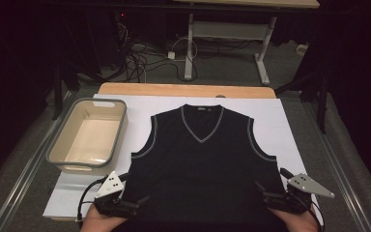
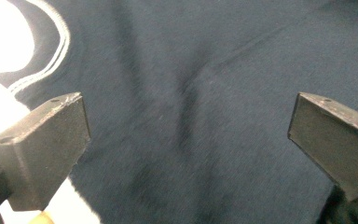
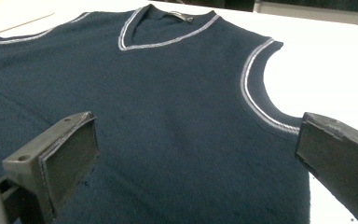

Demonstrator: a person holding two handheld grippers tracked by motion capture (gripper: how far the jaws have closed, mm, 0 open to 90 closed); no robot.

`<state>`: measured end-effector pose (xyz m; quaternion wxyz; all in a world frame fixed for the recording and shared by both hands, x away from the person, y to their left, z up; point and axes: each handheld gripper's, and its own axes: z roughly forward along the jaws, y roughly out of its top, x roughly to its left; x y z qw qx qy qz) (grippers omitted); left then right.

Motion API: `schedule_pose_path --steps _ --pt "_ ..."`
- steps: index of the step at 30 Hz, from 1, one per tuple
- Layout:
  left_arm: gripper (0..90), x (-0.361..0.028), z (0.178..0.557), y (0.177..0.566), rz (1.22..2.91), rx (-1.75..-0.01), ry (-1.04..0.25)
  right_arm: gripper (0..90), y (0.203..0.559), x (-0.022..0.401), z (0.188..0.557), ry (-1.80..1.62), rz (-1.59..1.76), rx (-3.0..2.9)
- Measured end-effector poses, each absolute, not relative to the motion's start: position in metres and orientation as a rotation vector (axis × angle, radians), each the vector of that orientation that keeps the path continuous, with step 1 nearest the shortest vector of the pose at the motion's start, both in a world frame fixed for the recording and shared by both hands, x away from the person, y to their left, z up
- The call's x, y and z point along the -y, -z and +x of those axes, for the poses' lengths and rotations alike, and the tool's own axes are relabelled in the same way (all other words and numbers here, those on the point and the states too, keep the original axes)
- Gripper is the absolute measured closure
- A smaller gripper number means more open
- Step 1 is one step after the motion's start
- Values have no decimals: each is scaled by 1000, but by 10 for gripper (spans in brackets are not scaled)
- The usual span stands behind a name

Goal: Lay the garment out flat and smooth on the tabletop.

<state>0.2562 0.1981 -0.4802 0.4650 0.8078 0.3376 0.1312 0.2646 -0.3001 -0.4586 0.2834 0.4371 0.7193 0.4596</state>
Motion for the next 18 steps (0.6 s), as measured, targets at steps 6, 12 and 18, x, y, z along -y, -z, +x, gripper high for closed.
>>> schedule_pose_path --steps 6,12,18 --pt "0 -181 265 471 2010 -803 -311 3 459 293 273 -1228 1159 -1932" --pt "0 -163 282 460 1981 -803 -289 3 455 293 281 -1229 1162 -1930" --pt "0 -145 299 449 1963 -784 -339 3 452 293 290 -1245 1159 -1925"
